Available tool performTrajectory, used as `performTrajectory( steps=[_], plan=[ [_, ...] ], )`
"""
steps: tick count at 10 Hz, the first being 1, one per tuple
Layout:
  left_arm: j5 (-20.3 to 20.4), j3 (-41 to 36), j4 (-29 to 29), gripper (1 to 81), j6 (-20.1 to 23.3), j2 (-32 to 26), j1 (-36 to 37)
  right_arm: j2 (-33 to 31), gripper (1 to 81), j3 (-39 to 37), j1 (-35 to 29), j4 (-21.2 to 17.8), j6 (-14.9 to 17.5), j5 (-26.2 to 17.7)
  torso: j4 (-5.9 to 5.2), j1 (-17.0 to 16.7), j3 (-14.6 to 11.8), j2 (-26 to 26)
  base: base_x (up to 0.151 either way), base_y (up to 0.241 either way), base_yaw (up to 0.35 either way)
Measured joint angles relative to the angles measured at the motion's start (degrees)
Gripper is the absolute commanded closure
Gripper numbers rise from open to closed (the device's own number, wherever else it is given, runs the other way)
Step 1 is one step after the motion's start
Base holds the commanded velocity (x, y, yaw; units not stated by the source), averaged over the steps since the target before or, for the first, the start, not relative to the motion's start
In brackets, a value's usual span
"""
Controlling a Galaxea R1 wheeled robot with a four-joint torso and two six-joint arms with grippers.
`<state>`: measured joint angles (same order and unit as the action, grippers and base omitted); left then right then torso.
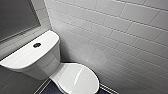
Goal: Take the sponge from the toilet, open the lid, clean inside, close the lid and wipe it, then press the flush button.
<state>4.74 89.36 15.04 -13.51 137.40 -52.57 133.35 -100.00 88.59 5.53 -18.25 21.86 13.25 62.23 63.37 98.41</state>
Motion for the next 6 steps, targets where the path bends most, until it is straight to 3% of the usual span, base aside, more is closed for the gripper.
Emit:
performTrajectory(
  steps=[6],
  plan=[
    [-0.2, 0.8, 0.0, 1.0, -0.3, 4.4, 1.9, 6.8, 81.1, -8.9, 4.9, 0.0, -0.3, -0.3, 0.00, 0.0, 0.6, 0.0, 0.000, 0.000, 0.000]
  ],
)
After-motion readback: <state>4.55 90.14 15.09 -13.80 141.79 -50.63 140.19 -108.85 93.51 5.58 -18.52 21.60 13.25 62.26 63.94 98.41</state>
